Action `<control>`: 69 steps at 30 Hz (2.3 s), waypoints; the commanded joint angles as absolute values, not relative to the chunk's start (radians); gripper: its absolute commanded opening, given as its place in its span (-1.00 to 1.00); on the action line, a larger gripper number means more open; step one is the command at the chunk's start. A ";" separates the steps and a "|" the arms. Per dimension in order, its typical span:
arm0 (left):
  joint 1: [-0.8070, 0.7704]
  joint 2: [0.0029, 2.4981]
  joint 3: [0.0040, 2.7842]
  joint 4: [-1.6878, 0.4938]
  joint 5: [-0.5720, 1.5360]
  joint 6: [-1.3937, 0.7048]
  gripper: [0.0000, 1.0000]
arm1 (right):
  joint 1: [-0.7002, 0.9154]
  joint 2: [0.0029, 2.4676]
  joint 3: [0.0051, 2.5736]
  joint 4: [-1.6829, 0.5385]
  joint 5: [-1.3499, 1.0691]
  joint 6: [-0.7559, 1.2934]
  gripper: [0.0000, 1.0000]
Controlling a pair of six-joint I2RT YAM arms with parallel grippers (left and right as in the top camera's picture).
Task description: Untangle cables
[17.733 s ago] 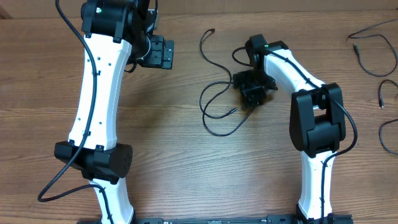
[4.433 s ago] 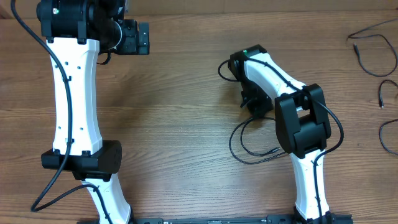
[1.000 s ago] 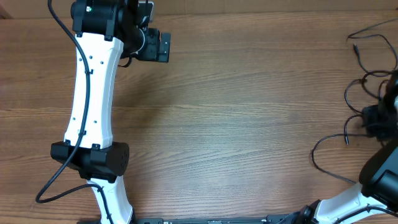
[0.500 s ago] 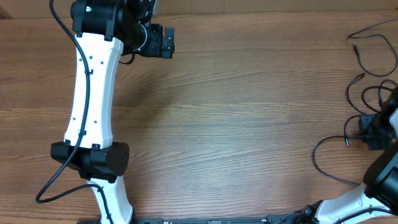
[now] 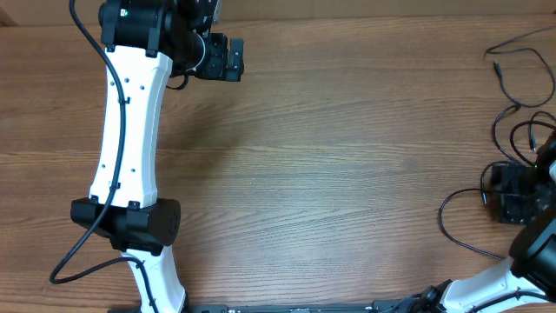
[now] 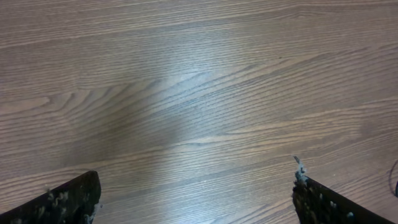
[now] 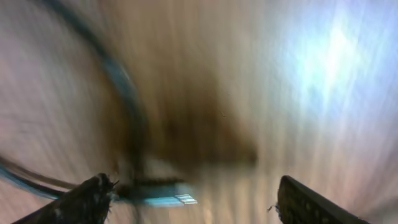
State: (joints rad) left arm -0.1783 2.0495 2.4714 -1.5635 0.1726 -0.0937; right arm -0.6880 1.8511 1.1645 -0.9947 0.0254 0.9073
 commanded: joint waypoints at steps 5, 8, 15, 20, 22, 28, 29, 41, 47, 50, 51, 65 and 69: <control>-0.185 2.040 2.471 -1.566 0.184 -0.056 0.96 | -0.690 1.605 1.165 -1.234 0.107 1.153 0.68; -0.185 2.040 2.471 -1.556 0.185 -0.057 0.96 | -0.690 1.507 1.165 -1.291 0.172 1.153 0.75; -0.186 2.040 2.471 -1.554 0.216 -0.059 0.96 | -0.695 1.478 1.094 -1.248 0.362 1.281 -0.07; -0.186 2.040 2.471 -1.602 0.213 -0.039 0.95 | -0.734 1.481 0.935 -1.178 0.409 1.488 -0.92; -0.186 2.040 2.471 -1.632 0.207 -0.021 0.94 | -0.772 1.481 0.838 -1.084 0.426 1.522 -0.92; -0.186 2.040 2.471 -1.644 0.199 -0.021 0.95 | -0.850 1.481 0.777 -1.005 0.451 1.519 -0.92; -0.186 2.040 2.471 -1.644 0.199 -0.021 0.94 | -0.866 1.481 0.777 -0.999 0.452 1.519 -0.92; -0.186 2.040 2.471 -1.626 0.200 -0.003 0.95 | -1.124 1.483 0.771 -0.849 0.364 1.505 -0.92; -0.186 2.040 2.471 -1.618 0.200 -0.002 0.95 | -1.088 1.524 0.771 -0.702 0.364 1.426 -0.92; -0.186 2.040 2.471 -1.617 0.200 -0.002 0.95 | -1.080 1.579 0.771 -0.680 0.365 1.427 -0.92; -0.187 2.040 2.471 -1.617 0.200 -0.003 0.95 | -1.080 1.619 0.771 -0.659 0.365 1.427 -0.92; -0.200 2.040 2.471 -1.606 0.201 -0.003 0.94 | -0.878 1.768 0.772 -0.336 0.163 1.270 -0.92; -0.210 2.040 2.471 -1.602 0.201 -0.003 0.95 | -0.768 1.768 0.772 -0.299 0.167 1.271 -0.92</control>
State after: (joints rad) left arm -0.1944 2.0495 2.4714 -1.6070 0.1982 -0.0219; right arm -0.8444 1.7199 0.8051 -0.2909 0.2623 1.2877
